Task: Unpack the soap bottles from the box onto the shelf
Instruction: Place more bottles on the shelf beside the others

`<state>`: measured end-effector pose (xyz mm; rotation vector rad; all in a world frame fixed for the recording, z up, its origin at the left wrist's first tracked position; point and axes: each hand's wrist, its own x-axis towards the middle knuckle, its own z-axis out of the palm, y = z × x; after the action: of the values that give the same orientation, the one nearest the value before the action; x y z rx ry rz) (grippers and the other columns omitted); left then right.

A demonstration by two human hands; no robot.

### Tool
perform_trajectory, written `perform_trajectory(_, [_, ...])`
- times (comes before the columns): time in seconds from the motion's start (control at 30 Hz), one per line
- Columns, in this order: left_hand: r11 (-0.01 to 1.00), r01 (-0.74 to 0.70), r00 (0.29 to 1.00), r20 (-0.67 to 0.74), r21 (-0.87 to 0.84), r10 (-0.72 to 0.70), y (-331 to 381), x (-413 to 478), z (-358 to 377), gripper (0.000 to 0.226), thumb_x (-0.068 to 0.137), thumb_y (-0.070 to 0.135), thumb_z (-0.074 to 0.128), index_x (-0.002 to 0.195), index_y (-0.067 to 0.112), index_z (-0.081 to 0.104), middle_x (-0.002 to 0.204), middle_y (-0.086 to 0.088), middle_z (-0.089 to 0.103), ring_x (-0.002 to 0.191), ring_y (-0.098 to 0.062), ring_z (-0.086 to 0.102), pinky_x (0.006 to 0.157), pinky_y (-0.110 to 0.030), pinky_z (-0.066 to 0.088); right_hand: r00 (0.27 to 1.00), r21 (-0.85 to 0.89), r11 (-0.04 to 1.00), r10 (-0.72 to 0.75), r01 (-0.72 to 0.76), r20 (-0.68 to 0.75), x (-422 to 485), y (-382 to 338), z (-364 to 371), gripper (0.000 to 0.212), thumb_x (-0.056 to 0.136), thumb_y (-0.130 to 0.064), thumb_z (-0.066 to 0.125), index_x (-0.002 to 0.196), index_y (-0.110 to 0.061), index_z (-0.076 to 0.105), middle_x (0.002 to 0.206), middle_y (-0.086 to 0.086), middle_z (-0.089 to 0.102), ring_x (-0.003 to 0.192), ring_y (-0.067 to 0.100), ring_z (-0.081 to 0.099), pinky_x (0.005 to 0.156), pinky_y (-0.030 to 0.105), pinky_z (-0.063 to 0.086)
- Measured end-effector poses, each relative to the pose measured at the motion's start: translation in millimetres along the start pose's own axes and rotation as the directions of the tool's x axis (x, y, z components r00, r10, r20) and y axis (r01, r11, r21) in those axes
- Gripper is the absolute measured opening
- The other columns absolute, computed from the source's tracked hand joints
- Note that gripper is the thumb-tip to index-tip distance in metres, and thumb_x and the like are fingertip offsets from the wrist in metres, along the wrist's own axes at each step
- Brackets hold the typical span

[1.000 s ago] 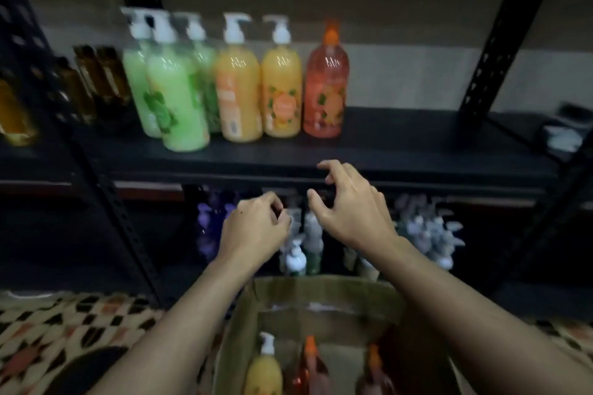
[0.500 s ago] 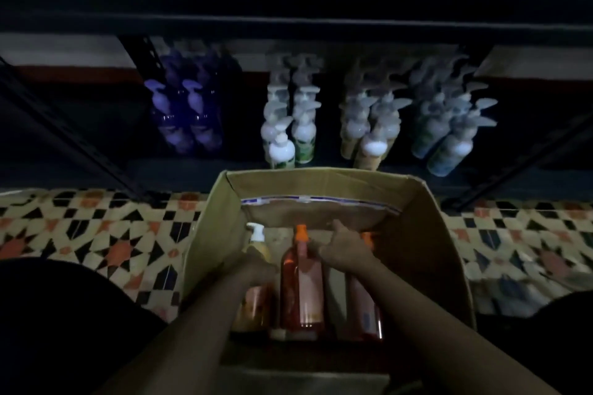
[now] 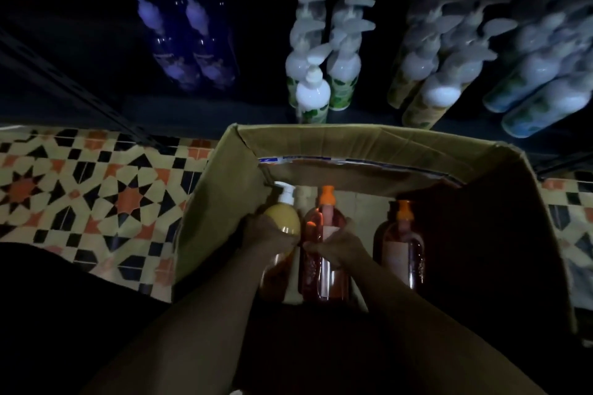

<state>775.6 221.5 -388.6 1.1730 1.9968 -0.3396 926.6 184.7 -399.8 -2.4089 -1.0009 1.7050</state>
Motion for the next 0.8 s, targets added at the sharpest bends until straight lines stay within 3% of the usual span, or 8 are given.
perform_trajectory(0.07, [0.999,0.008,0.998,0.066,-0.042,-0.005,-5.9,6.3,1.1,0.083,0.061,0.048,0.087,0.129,0.010,0.056,0.130,-0.009,0.059,0.106,-0.022,0.060,0.075,-0.025,0.045,0.999,0.052,0.998,0.033,-0.035,0.024,0.0,1.6,0.2,0.075,0.053,-0.047,0.090,0.098,-0.003,0.050,0.094,0.004,0.061,0.087,0.014,0.060,0.058,0.021,0.052])
perform_trajectory(0.17, [0.986,0.057,0.968,0.251,-0.154,-0.017,-15.5,7.9,-0.1,0.097,0.040,0.055,0.092,0.121,0.012,0.062,0.116,-0.003,0.064,0.092,-0.017,0.061,0.078,-0.026,0.051,0.999,0.082,0.996,0.021,-0.024,0.035,35.1,24.1,6.0,0.115,0.016,-0.066,0.088,0.114,-0.010,0.062,0.105,0.004,0.069,0.092,0.018,0.070,0.065,0.027,0.059])
perform_trajectory(0.27, [0.983,0.057,0.956,0.294,-0.173,-0.004,-23.7,9.7,3.6,0.135,0.011,0.062,0.089,0.132,0.013,0.054,0.120,-0.005,0.063,0.095,-0.020,0.064,0.080,-0.033,0.056,0.991,0.123,0.992,-0.045,0.029,0.128,39.7,32.2,-3.4,0.078,0.035,-0.058,0.094,0.098,-0.019,0.073,0.097,0.001,0.075,0.094,0.020,0.072,0.083,0.038,0.059])
perform_trajectory(0.33, [0.985,0.071,0.958,0.286,-0.157,-0.023,-21.6,6.9,5.6,0.111,0.030,0.050,0.094,0.126,0.009,0.057,0.109,-0.008,0.067,0.086,-0.024,0.067,0.065,-0.031,0.056,0.988,0.152,0.988,-0.054,0.032,0.141,24.7,29.1,-12.1,0.044,0.054,-0.038,0.094,0.089,-0.018,0.077,0.091,0.001,0.077,0.091,0.019,0.073,0.090,0.038,0.057])
perform_trajectory(0.4, [0.984,0.077,0.962,0.272,-0.159,-0.032,-19.1,2.8,5.7,0.102,0.033,0.047,0.093,0.120,0.010,0.059,0.102,-0.009,0.068,0.080,-0.028,0.069,0.053,-0.028,0.052,0.989,0.159,0.986,-0.063,0.041,0.134,22.8,32.0,-15.6,0.044,0.054,-0.038,0.093,0.090,-0.018,0.078,0.088,0.000,0.077,0.089,0.018,0.073,0.088,0.037,0.058])
perform_trajectory(0.57, [0.983,0.064,0.974,0.225,-0.175,-0.023,-24.0,-3.8,11.7,0.115,0.031,0.048,0.092,0.132,0.012,0.052,0.125,-0.007,0.060,0.106,-0.026,0.061,0.077,-0.035,0.057,0.982,0.054,0.987,-0.155,0.150,0.110,11.7,32.7,-19.6,0.040,0.065,-0.041,0.088,0.098,-0.023,0.071,0.087,-0.011,0.070,0.082,0.005,0.067,0.062,0.014,0.045])
perform_trajectory(0.67, [0.978,0.015,0.976,0.216,-0.208,0.031,-23.3,-11.5,11.3,0.119,0.031,0.047,0.093,0.135,0.014,0.049,0.126,-0.005,0.059,0.108,-0.025,0.059,0.088,-0.039,0.055,0.977,0.048,0.978,-0.205,0.202,0.057,2.2,34.0,-27.8,0.037,0.065,-0.036,0.088,0.096,-0.024,0.071,0.085,-0.013,0.069,0.084,0.006,0.066,0.070,0.019,0.049])
perform_trajectory(0.8, [0.967,-0.050,0.973,0.206,-0.248,0.104,-15.2,-27.2,-0.7,0.127,0.022,0.053,0.089,0.136,0.020,0.047,0.129,-0.003,0.057,0.112,-0.024,0.058,0.091,-0.040,0.054,0.975,0.076,0.973,-0.216,0.220,-0.055,1.6,45.6,-38.8,0.070,0.040,-0.058,0.093,0.098,-0.025,0.072,0.092,-0.008,0.075,0.088,0.008,0.071,0.081,0.033,0.059])
